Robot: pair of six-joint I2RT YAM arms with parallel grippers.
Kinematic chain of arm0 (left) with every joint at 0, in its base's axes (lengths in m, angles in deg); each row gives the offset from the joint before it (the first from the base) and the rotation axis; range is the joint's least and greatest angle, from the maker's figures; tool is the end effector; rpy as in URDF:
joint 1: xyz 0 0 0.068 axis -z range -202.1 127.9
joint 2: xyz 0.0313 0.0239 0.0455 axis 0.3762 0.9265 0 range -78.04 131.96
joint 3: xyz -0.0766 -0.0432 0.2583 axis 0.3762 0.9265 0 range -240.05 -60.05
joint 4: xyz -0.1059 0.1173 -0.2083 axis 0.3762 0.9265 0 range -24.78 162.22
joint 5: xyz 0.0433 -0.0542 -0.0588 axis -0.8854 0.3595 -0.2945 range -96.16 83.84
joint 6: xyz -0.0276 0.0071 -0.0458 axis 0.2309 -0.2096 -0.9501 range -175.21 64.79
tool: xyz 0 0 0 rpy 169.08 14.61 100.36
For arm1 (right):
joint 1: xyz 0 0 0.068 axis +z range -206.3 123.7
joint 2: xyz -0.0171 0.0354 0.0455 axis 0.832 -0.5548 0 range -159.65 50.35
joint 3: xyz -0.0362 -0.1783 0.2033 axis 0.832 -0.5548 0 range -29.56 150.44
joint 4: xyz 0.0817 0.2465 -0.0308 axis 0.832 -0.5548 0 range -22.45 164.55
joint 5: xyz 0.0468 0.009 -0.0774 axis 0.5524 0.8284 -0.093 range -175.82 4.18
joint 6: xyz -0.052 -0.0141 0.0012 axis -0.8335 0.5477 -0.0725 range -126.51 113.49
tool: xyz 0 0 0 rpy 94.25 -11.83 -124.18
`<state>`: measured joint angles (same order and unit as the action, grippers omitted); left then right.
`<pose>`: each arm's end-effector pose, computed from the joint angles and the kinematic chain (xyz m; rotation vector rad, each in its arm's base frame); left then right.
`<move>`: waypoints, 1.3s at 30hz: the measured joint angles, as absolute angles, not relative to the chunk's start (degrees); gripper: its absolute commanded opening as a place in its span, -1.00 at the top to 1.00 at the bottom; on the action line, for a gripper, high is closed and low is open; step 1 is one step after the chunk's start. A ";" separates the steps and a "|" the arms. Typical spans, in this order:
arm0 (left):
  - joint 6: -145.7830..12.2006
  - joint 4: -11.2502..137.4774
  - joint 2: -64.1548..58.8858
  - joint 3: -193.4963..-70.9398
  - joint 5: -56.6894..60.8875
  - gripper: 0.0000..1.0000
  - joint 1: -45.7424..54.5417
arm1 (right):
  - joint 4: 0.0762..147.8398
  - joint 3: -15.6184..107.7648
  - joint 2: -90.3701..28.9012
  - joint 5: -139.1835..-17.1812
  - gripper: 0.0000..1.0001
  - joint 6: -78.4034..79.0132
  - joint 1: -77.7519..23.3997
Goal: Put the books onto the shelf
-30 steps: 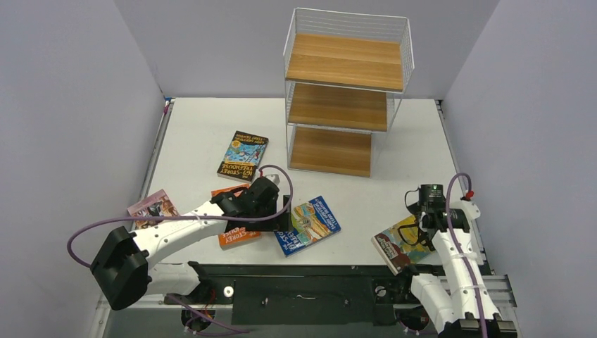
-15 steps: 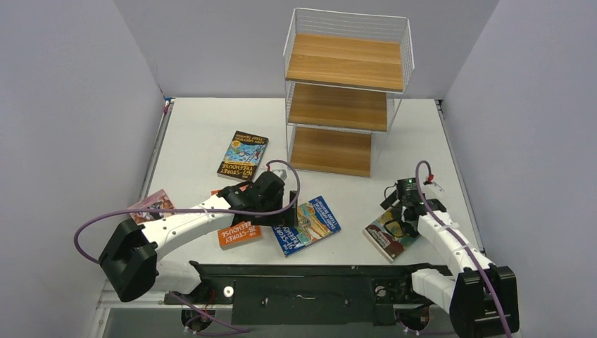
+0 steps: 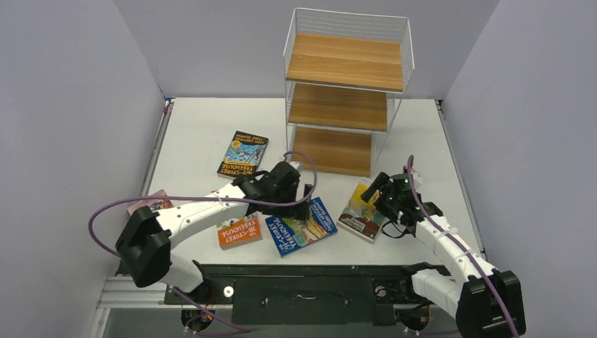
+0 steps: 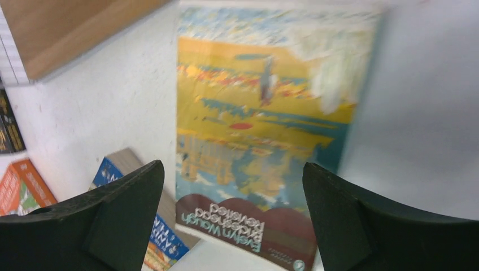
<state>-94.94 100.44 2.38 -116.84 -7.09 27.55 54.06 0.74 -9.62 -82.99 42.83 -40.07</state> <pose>0.1826 -0.2140 0.2368 0.2271 2.6884 -0.5133 0.1922 0.0577 0.1890 0.6985 2.4297 0.5487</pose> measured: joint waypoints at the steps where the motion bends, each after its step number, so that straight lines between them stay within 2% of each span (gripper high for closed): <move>1: -94.08 100.88 4.48 -119.75 -7.66 -0.95 28.73 | 53.65 0.18 -7.96 -82.91 -0.76 42.31 -42.04; 6: -90.48 96.88 12.63 -128.80 -7.05 -0.91 33.06 | 52.69 -5.68 -1.84 -81.66 -0.81 41.26 -51.83; 14: -87.05 83.24 21.24 -129.43 -2.61 -0.80 33.32 | 52.71 -8.02 -0.02 -78.84 -0.88 38.75 -53.84; 22: -88.05 68.07 28.81 -129.13 -1.74 -0.82 33.36 | 61.32 -13.77 2.18 -73.97 -0.90 37.70 -56.07; 27: -90.43 63.65 34.25 -131.90 0.67 -0.82 33.36 | 68.71 -18.25 3.87 -66.91 -0.84 38.75 -60.69; 34: -94.02 59.11 39.25 -133.78 3.95 -0.81 33.36 | 80.79 -22.03 -0.64 -54.54 -0.72 41.37 -68.31; 36: -94.72 58.56 39.95 -134.70 4.78 -0.81 33.34 | 82.15 -22.49 -1.33 -52.26 -0.63 41.67 -69.69; 39: -95.72 58.08 41.11 -135.73 5.70 -0.80 33.34 | 83.11 -22.91 -1.77 -49.07 -0.60 41.76 -70.98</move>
<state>-95.72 58.08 41.11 -135.73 5.70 33.34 83.11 -22.91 -1.77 -49.07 41.76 -70.98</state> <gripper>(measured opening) 0.904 0.815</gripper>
